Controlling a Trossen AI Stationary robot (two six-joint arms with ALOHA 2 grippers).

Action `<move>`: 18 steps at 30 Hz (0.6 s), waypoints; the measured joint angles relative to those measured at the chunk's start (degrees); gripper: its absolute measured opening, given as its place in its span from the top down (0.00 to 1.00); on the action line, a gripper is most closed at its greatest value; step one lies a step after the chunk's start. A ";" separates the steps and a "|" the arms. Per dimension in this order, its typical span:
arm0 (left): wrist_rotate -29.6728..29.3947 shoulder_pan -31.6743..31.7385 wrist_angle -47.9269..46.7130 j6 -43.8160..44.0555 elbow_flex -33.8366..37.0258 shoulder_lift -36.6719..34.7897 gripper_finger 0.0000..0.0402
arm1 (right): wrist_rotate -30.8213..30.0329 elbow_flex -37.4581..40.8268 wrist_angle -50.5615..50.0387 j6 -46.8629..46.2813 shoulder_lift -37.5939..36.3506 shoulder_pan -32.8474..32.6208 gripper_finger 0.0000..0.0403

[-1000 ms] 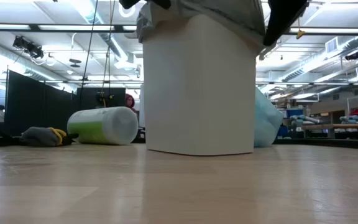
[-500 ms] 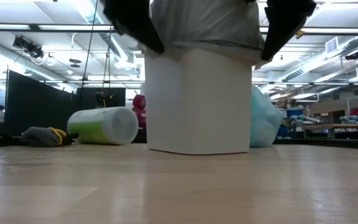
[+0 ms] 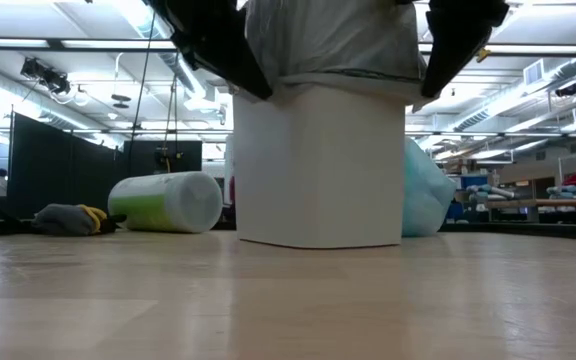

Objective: Place trash/remove bag and relplace
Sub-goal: Put the gray trash bag into the trash bin, then return to Home Position

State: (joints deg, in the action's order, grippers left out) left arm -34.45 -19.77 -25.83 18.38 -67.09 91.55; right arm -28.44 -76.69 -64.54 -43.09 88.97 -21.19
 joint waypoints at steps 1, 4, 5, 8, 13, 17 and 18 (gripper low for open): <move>0.37 0.00 0.46 -0.95 0.00 -0.07 0.97 | 0.09 0.00 0.20 1.03 0.00 0.00 1.00; 4.19 0.06 2.06 -5.79 -0.26 -1.07 0.95 | 2.45 -0.22 0.33 2.91 0.00 0.00 0.96; 5.43 0.04 2.30 -6.80 -0.61 -1.44 0.94 | 4.30 -0.36 0.40 3.49 0.00 0.00 0.94; 9.52 0.20 2.24 -8.13 -0.81 -2.10 0.90 | 8.91 -0.42 0.65 5.06 0.00 0.00 0.83; 19.09 0.24 1.65 -5.61 -1.70 -2.70 0.80 | 11.73 -2.67 1.99 7.23 -0.07 -1.61 0.55; 21.22 0.19 -2.99 -4.43 -4.47 -2.99 0.74 | 10.18 -6.75 1.99 10.08 -0.15 -3.11 0.32; 21.26 0.22 -4.23 -4.35 -5.41 -2.99 0.73 | 9.73 -7.88 1.93 10.62 -0.15 -3.28 0.27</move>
State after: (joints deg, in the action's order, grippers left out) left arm -13.19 -19.55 -30.06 14.02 -72.50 88.55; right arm -18.71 -84.57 -62.60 -32.47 88.82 -24.47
